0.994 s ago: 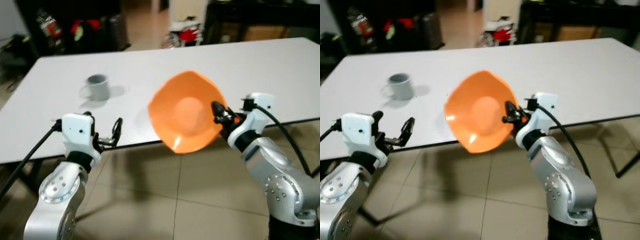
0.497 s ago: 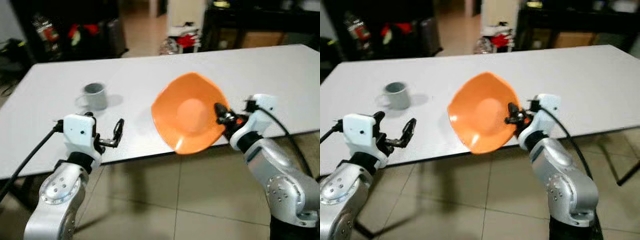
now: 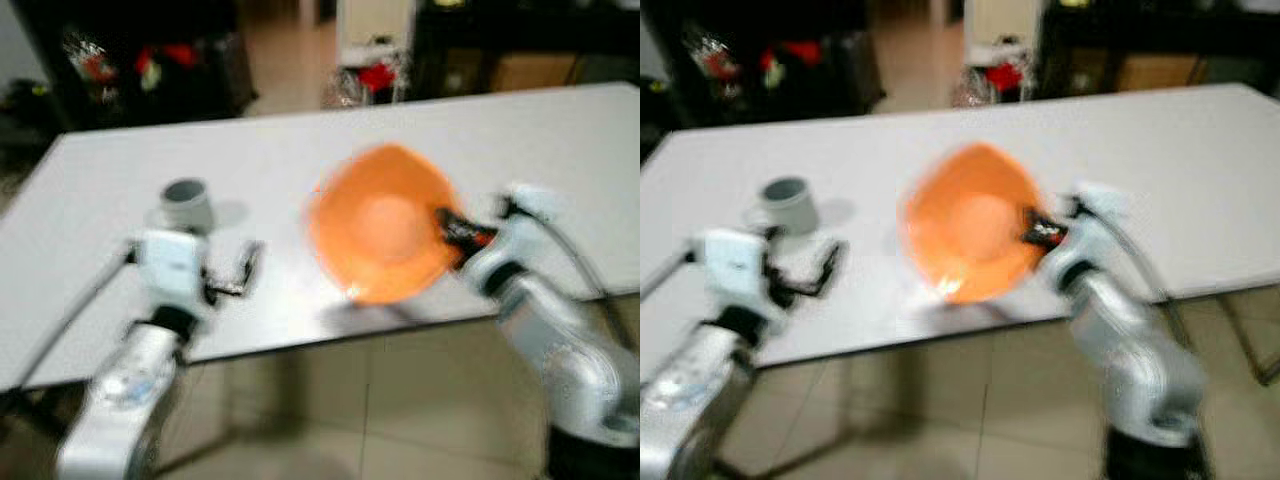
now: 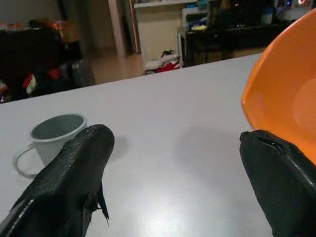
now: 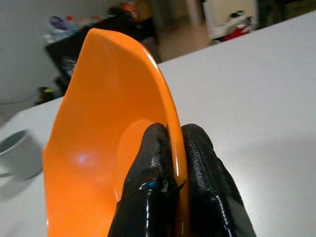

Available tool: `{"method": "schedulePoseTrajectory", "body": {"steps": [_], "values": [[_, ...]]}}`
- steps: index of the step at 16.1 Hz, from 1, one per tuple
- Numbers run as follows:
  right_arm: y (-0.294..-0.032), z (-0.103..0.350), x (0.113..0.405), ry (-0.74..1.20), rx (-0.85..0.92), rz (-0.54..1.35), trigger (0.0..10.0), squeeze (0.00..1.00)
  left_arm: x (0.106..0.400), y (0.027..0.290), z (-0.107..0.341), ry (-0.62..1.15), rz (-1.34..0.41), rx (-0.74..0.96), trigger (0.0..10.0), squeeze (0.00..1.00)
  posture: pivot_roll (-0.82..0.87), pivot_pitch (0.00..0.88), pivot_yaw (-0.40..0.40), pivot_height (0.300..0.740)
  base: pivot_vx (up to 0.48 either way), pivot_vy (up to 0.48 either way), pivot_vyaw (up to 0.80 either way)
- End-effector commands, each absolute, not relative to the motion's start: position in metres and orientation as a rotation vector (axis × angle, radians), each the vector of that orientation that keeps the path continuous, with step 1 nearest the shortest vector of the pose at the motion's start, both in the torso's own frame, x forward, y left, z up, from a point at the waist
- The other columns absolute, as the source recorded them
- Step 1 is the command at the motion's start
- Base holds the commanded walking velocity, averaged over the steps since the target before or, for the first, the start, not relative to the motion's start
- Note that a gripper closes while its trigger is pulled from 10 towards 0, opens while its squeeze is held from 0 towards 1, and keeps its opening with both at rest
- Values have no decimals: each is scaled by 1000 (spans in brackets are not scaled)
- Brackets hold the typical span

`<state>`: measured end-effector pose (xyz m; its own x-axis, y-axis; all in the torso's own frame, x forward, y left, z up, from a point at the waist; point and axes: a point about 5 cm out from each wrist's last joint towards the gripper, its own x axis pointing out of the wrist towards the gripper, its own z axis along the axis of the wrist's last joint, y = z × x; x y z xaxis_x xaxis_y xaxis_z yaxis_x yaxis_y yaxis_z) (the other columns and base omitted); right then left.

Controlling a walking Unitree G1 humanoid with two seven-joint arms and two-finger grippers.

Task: Setting the table

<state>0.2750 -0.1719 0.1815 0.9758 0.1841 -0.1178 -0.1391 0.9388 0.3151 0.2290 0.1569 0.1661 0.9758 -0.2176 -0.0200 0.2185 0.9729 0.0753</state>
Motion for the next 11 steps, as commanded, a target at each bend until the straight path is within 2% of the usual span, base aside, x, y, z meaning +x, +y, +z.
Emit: {"method": "schedulePoseTrajectory", "body": {"steps": [1, 6, 11], "values": [[-155, 193, 277, 103, 328, 246, 10000, 0, 228, 165, 169, 8, -189, 104, 10000, 0, -57, 0, 32, 740, 322, 0, 800], [-156, 189, 280, 119, 359, 240, 10000, 0, 223, 163, 164, 27, -195, 102, 10000, 0, -57, 1, 20, 740, 326, 0, 0], [-152, 185, 289, 155, 382, 284, 10000, 0, 213, 165, 162, 37, -153, 99, 10000, 0, -13, 6, -30, 740, 325, 0, 0]]}}
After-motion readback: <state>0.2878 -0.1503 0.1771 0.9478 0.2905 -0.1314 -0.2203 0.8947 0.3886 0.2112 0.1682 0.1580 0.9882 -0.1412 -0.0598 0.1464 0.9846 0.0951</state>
